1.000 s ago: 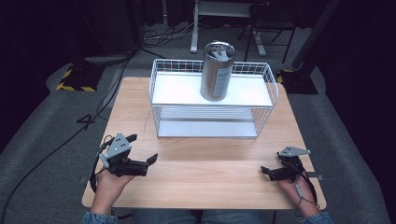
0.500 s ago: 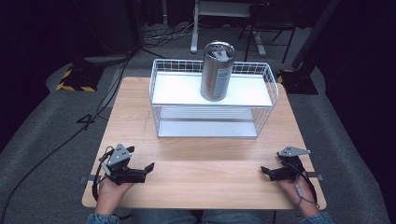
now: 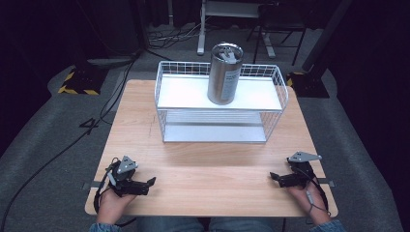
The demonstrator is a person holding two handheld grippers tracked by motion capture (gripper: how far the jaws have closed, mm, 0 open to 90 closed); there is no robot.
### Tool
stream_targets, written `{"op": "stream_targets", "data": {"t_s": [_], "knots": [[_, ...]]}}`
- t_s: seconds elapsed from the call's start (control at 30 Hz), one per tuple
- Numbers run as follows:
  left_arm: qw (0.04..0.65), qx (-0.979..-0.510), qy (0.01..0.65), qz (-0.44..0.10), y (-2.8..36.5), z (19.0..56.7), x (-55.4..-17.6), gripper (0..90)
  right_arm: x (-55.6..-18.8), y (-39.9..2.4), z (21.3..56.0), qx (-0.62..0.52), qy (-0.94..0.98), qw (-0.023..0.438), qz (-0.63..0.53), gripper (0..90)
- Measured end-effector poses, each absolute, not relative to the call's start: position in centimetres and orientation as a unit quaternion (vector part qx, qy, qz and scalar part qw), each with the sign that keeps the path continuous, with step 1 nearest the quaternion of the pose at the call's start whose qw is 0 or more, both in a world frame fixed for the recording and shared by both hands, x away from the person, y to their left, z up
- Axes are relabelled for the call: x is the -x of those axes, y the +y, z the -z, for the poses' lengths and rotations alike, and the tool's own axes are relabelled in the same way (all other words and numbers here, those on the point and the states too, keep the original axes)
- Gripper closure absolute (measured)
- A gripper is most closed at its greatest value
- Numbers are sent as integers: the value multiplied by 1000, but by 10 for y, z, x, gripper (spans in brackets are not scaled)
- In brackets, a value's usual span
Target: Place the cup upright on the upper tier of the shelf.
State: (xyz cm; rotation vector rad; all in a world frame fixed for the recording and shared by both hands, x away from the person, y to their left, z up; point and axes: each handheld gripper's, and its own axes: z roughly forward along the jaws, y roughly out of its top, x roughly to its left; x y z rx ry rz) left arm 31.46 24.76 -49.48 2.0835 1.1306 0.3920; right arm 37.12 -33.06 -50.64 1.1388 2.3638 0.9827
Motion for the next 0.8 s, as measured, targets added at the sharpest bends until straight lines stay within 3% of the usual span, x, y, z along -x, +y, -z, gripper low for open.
{"op": "stream_targets", "data": {"t_s": [0.27,0.8], "knots": [[317,-828,440,-142,241,504,-319,0,-371,-331,506,-400,832,170,-345,1],[318,-824,441,-159,240,507,-318,1,-371,-331,506,-400,832,170,-345,2]]}}
